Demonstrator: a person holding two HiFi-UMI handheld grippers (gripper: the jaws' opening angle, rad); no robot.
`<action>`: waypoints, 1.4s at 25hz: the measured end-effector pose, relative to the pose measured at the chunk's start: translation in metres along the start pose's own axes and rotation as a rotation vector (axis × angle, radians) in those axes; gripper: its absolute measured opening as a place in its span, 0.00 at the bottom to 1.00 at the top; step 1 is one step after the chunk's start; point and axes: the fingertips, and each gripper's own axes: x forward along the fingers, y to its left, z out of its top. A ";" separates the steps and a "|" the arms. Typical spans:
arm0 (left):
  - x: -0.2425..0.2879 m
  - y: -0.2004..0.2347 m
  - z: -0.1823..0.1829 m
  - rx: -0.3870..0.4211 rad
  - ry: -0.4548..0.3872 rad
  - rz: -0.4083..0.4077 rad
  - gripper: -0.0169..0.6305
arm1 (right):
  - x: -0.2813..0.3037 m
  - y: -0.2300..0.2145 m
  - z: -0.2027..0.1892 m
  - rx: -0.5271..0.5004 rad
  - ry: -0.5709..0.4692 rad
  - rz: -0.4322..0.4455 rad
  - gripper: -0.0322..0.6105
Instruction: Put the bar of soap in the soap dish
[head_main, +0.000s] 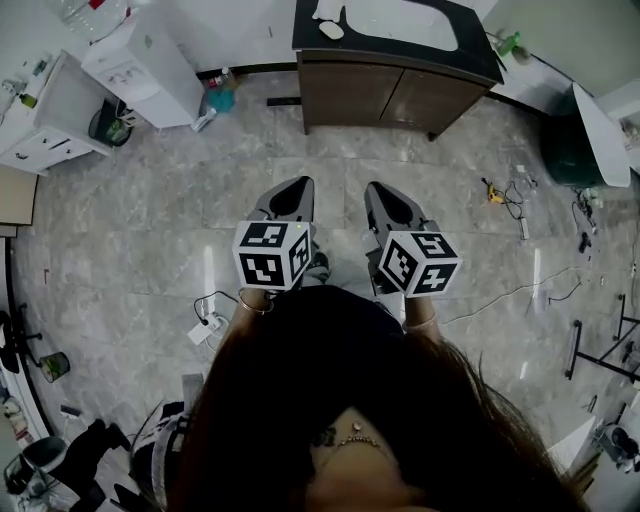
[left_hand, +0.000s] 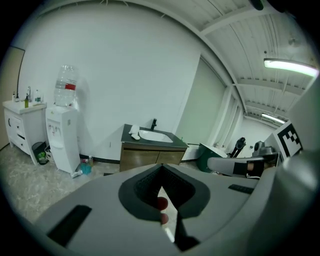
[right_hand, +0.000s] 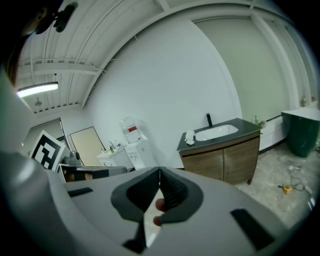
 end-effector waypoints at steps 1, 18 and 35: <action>0.007 0.005 0.005 -0.005 0.001 -0.006 0.02 | 0.008 -0.002 0.005 -0.002 -0.001 0.001 0.07; 0.199 0.095 0.109 -0.042 0.019 0.022 0.02 | 0.211 -0.103 0.118 -0.021 0.000 0.043 0.08; 0.354 0.194 0.220 -0.131 0.059 0.131 0.02 | 0.455 -0.194 0.173 -0.232 0.289 0.113 0.44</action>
